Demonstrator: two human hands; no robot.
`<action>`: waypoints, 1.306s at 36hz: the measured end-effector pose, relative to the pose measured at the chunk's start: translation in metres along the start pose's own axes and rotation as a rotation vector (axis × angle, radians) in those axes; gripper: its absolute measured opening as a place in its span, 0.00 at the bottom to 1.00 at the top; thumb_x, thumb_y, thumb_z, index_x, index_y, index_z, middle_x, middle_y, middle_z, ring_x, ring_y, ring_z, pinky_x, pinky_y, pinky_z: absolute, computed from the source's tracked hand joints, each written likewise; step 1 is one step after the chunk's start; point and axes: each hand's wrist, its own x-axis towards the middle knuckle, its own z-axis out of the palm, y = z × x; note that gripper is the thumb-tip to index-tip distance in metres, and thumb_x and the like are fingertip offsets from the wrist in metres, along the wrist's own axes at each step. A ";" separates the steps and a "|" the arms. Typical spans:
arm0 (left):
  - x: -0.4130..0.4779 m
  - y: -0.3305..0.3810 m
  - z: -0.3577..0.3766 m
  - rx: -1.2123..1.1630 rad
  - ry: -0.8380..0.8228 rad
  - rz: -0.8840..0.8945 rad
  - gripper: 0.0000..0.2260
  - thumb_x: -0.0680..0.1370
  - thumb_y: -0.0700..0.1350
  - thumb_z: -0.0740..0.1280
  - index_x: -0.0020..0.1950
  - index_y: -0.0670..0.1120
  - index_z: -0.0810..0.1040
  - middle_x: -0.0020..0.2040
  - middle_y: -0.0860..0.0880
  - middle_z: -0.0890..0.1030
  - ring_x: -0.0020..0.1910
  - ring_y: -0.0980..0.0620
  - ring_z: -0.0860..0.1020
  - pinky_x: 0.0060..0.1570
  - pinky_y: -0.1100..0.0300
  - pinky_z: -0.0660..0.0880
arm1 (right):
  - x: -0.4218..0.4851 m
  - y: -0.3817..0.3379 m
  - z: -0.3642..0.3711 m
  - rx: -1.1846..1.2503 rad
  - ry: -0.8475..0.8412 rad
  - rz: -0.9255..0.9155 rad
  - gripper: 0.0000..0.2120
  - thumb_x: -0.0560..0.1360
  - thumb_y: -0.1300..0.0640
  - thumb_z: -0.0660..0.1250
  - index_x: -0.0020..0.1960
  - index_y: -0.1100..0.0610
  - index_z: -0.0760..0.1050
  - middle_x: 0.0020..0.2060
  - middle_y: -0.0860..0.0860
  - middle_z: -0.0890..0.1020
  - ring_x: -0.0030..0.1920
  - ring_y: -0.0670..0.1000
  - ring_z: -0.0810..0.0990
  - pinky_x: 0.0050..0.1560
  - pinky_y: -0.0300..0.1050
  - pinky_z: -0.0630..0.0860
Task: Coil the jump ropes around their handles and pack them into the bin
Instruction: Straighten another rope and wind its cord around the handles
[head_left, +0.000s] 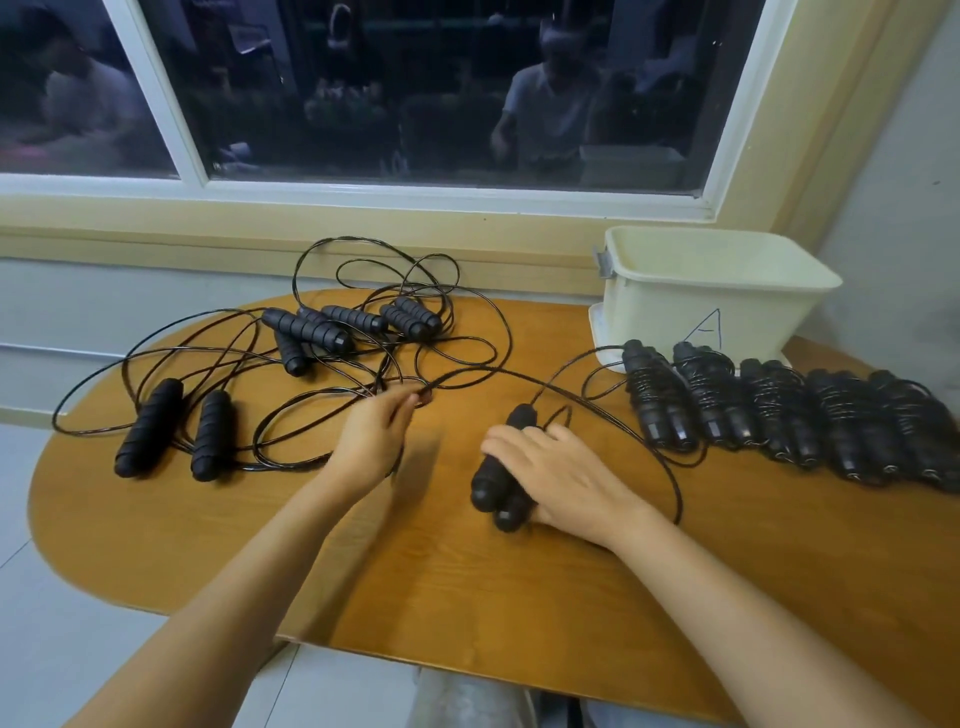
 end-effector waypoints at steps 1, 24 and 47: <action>-0.005 -0.003 0.005 0.080 -0.027 0.052 0.12 0.83 0.44 0.58 0.63 0.46 0.77 0.45 0.55 0.77 0.41 0.61 0.74 0.44 0.67 0.73 | -0.008 0.001 -0.001 0.044 0.057 0.036 0.36 0.64 0.60 0.79 0.67 0.55 0.66 0.65 0.51 0.74 0.54 0.51 0.78 0.51 0.46 0.72; -0.043 -0.014 0.000 0.252 0.179 0.517 0.13 0.80 0.52 0.64 0.45 0.44 0.82 0.41 0.51 0.79 0.38 0.56 0.77 0.37 0.56 0.79 | 0.046 -0.015 0.004 -0.080 -0.116 0.161 0.39 0.77 0.41 0.66 0.79 0.58 0.56 0.77 0.52 0.63 0.73 0.55 0.60 0.72 0.51 0.58; -0.022 0.011 0.044 0.441 -0.449 0.093 0.32 0.73 0.70 0.64 0.74 0.62 0.59 0.79 0.51 0.56 0.75 0.41 0.57 0.72 0.41 0.58 | -0.051 0.017 0.025 -0.028 0.099 0.784 0.20 0.81 0.60 0.64 0.71 0.58 0.67 0.65 0.55 0.71 0.39 0.45 0.77 0.36 0.36 0.73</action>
